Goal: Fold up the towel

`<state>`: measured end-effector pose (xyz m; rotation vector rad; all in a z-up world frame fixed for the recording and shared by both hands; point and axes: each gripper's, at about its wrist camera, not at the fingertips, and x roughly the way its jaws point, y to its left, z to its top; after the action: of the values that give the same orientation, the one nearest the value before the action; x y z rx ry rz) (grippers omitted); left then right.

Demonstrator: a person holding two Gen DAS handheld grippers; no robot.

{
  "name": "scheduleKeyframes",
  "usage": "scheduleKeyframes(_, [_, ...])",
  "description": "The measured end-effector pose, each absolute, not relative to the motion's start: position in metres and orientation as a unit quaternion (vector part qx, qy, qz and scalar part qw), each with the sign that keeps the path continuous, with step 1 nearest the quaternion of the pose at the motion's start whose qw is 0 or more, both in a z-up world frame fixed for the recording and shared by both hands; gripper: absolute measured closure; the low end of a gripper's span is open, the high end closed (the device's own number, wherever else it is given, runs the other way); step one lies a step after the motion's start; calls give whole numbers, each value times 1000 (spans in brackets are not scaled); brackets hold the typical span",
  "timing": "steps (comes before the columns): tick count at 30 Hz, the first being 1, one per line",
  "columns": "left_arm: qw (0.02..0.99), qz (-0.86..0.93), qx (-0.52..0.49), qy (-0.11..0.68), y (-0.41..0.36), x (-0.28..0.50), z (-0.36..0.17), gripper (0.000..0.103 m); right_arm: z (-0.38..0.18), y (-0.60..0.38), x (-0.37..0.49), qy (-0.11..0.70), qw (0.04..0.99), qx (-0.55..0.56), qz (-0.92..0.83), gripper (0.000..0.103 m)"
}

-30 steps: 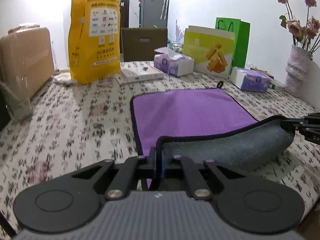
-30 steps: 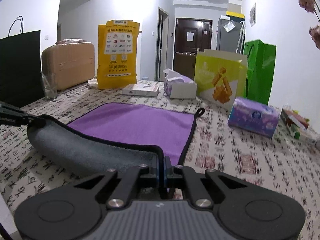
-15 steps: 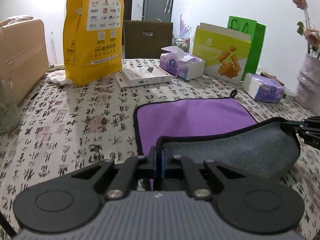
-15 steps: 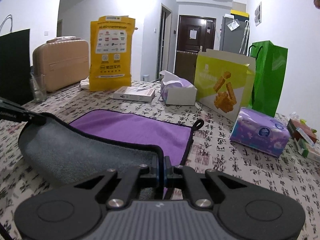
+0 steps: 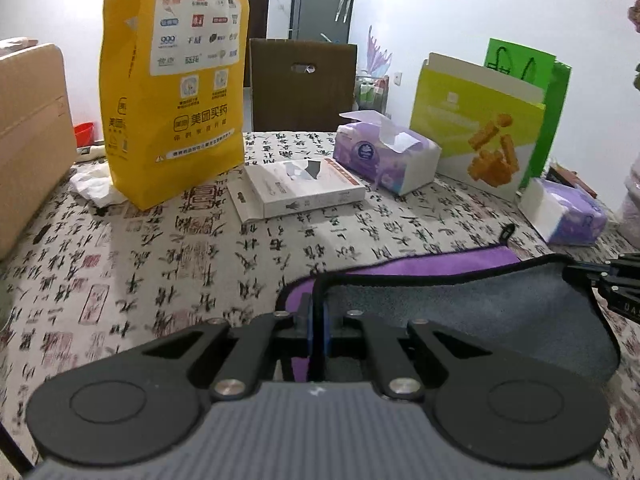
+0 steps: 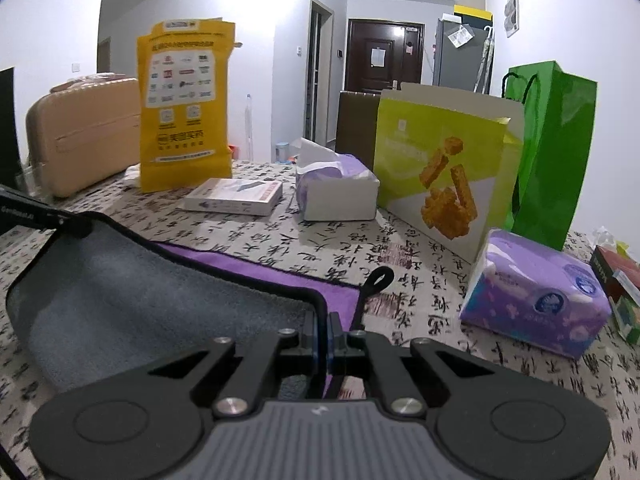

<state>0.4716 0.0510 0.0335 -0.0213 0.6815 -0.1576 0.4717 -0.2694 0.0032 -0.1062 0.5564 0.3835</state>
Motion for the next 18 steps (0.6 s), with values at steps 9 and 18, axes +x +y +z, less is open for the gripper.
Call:
scheduleKeyframes(9, [935, -72, -13, 347, 57, 522, 20, 98, -14, -266, 525, 289, 939, -47, 180, 99])
scheduleKeyframes(18, [928, -39, -12, 371, 64, 537, -4, 81, -32, -266, 548, 314, 934, -36, 164, 85])
